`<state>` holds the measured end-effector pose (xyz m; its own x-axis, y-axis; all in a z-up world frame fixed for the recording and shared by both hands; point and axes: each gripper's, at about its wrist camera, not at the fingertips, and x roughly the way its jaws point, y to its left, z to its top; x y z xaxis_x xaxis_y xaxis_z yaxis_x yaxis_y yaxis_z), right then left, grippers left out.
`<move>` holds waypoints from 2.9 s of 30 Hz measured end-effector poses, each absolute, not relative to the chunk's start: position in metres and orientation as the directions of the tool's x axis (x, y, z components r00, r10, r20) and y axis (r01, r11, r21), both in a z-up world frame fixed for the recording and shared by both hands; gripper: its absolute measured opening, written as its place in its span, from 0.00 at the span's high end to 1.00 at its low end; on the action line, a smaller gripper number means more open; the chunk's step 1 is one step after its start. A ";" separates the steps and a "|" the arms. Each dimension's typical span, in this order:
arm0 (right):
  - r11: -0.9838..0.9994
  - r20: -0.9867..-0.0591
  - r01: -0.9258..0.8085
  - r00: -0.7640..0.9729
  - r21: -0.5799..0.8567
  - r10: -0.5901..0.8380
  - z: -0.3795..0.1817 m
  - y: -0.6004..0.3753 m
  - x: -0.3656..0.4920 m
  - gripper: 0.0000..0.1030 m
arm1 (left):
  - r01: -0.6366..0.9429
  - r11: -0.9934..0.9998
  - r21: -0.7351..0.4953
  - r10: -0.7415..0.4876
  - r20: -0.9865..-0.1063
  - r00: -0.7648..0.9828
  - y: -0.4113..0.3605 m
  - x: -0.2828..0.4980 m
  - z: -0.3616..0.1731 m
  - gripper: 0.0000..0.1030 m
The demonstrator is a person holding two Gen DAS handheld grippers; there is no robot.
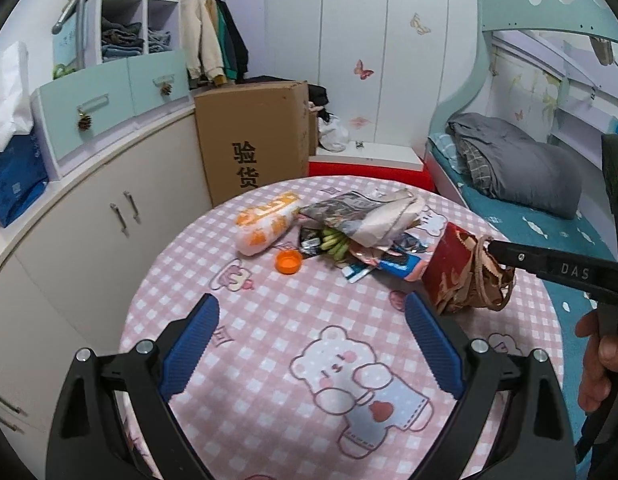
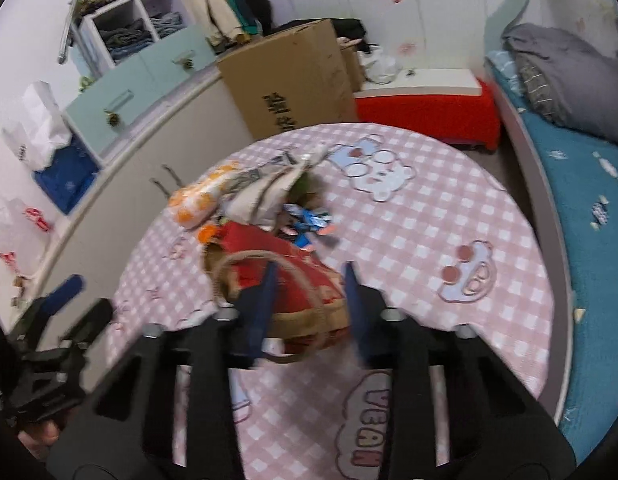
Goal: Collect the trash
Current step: 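Grasp the red paper bag with the right tool, then the left tool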
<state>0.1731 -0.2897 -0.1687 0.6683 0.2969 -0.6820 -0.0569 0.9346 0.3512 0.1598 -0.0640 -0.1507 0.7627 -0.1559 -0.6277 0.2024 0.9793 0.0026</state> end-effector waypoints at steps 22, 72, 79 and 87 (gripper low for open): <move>0.911 -0.531 -0.030 0.805 0.410 0.266 -0.113 -0.320 0.102 0.95 | 0.377 0.925 -0.041 -0.317 -0.629 0.710 -0.136 0.183 -0.150 0.11; 0.977 -0.750 -0.012 0.639 0.214 0.172 -0.207 -0.276 0.061 0.96 | 0.518 0.849 -0.105 -0.405 -0.759 0.510 -0.140 0.170 -0.213 0.41; 0.968 -0.720 -0.020 0.665 0.250 0.199 -0.196 -0.279 0.060 0.96 | 0.519 0.836 -0.177 -0.464 -0.733 0.497 -0.117 0.167 -0.207 0.67; 0.962 -0.672 -0.081 0.699 0.261 0.242 -0.170 -0.262 0.069 0.96 | 0.418 0.874 -0.249 -0.463 -0.689 0.558 -0.057 0.165 -0.187 0.74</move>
